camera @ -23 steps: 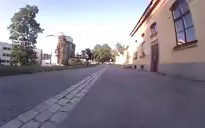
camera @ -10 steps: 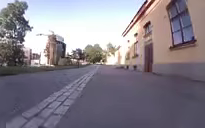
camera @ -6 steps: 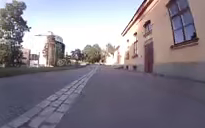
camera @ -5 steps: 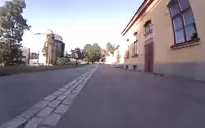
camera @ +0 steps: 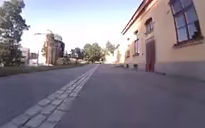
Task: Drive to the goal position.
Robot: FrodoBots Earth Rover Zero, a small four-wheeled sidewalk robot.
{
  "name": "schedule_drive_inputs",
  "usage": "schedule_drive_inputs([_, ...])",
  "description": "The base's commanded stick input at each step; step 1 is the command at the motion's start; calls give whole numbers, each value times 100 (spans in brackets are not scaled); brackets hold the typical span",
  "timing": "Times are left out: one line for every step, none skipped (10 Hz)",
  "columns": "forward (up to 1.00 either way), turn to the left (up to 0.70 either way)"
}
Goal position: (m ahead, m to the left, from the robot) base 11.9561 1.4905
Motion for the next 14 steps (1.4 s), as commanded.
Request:
schedule_drive_inputs([50,0])
schedule_drive_inputs([50,0])
schedule_drive_inputs([50,0])
schedule_drive_inputs([50,0])
schedule_drive_inputs([50,0])
schedule_drive_inputs([50,0])
schedule_drive_inputs([50,0])
schedule_drive_inputs([50,0])
schedule_drive_inputs([50,0])
schedule_drive_inputs([50,0])
schedule_drive_inputs([50,0])
schedule_drive_inputs([50,0])
schedule_drive_inputs([50,0])
schedule_drive_inputs([50,0])
